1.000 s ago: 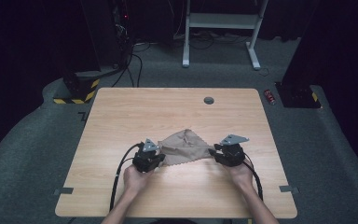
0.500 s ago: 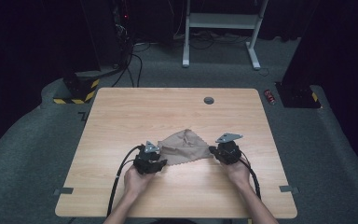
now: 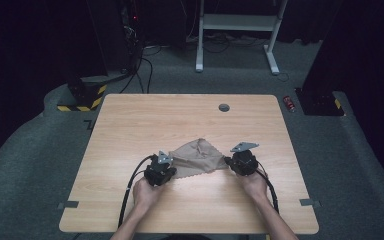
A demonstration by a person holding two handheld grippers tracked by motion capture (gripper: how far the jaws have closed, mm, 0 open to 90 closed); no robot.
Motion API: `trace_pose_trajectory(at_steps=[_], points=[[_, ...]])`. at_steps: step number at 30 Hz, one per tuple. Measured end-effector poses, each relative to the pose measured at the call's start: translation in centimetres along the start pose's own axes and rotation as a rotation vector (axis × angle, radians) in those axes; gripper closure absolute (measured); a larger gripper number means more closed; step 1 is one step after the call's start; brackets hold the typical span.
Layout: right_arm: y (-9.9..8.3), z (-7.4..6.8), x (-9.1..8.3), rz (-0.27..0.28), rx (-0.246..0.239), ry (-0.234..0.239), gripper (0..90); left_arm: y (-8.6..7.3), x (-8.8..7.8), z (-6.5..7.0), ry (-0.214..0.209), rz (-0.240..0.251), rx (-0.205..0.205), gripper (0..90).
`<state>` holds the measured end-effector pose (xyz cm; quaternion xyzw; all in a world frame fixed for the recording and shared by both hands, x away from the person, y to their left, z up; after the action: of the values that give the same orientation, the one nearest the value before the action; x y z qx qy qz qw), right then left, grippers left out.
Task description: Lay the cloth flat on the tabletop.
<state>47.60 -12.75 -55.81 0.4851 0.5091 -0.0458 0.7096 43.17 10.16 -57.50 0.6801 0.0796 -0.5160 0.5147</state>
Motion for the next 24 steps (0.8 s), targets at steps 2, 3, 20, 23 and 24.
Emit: trace_pose_trajectory(at_steps=[2, 3, 20, 23, 24], points=[[0.1, -0.7, -1.1, 0.02, -0.01, 0.021, 89.2, 0.1, -0.8, 0.3, -0.028, 0.022, -0.011, 90.0], [0.1, -1.2, -1.7, 0.029, -0.014, 0.033, 89.2, 0.1, -1.3, 0.3, -0.039, 0.032, -0.01, 90.0], [-3.9, -5.6, -4.3, 0.01, -0.112, 0.089, 77.8, -3.1, -4.2, -0.4, -0.066, 0.007, -0.044, 83.3], [-2.8, -5.0, -4.8, 0.056, -0.085, 0.065, 75.1, -2.4, -4.5, -0.3, -0.057, 0.038, -0.039, 74.8], [-2.5, -4.8, -4.7, 0.057, -0.084, 0.056, 74.5, -2.1, -4.5, -0.2, -0.06, 0.045, -0.04, 72.5]])
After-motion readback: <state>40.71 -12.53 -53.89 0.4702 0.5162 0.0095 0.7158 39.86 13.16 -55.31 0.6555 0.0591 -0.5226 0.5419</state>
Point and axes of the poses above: each handheld gripper's, and its own axes: x roughly forward along the jaws, y roughly out of its top, z roughly to its right, the point moved 9 cm from there along x, roughly forward along the jaws, and after that the axes turned 4 degrees about -z, right-handed, at the moved point
